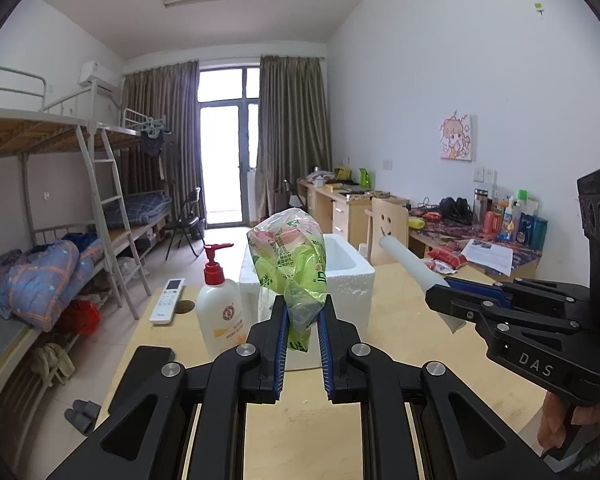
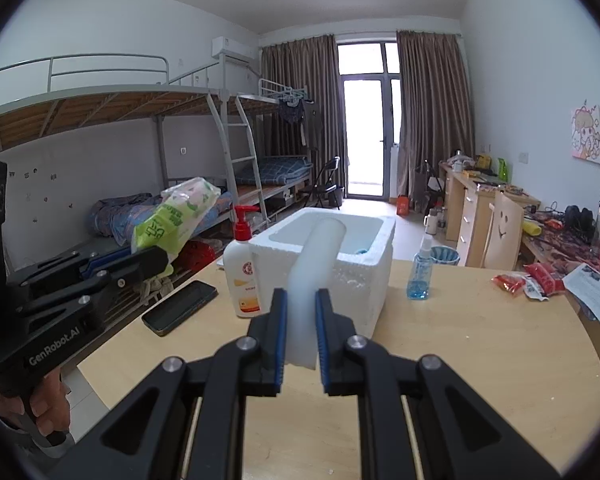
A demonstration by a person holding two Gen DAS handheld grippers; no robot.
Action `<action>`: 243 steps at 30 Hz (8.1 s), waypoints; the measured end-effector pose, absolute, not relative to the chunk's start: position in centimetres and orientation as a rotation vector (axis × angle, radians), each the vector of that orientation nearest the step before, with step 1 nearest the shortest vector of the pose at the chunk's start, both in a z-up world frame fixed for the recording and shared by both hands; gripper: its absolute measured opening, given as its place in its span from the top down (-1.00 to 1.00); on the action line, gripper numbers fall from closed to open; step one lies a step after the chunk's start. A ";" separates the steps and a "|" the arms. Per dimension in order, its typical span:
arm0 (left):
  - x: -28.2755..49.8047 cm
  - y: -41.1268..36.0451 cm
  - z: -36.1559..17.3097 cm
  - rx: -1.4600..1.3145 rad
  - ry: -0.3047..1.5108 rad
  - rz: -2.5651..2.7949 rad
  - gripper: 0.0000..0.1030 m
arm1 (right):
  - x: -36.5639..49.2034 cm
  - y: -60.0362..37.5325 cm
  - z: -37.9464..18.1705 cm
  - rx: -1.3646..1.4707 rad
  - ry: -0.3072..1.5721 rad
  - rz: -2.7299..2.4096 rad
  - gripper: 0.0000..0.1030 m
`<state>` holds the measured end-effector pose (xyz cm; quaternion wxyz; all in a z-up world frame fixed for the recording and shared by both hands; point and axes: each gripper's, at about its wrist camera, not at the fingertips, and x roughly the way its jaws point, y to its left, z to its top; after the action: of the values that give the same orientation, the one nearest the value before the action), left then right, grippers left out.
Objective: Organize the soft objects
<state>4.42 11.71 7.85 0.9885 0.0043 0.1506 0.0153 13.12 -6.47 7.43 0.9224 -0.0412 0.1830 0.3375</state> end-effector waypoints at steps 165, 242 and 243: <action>18.8 17.2 8.8 -0.040 0.359 0.148 -0.98 | 27.3 0.2 9.4 -0.149 0.463 0.642 -0.59; -2.4 7.7 3.7 -0.043 0.128 0.112 -0.98 | 3.7 -14.7 5.0 -0.019 0.159 0.501 -0.99; -2.5 7.5 3.4 -0.042 0.132 0.113 -0.98 | 3.6 -14.8 4.8 -0.017 0.160 0.499 -1.00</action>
<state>-2.47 7.49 3.40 0.9960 -0.0208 0.0660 0.0566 3.61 -14.80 4.76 0.9658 -0.0084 0.0791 0.2468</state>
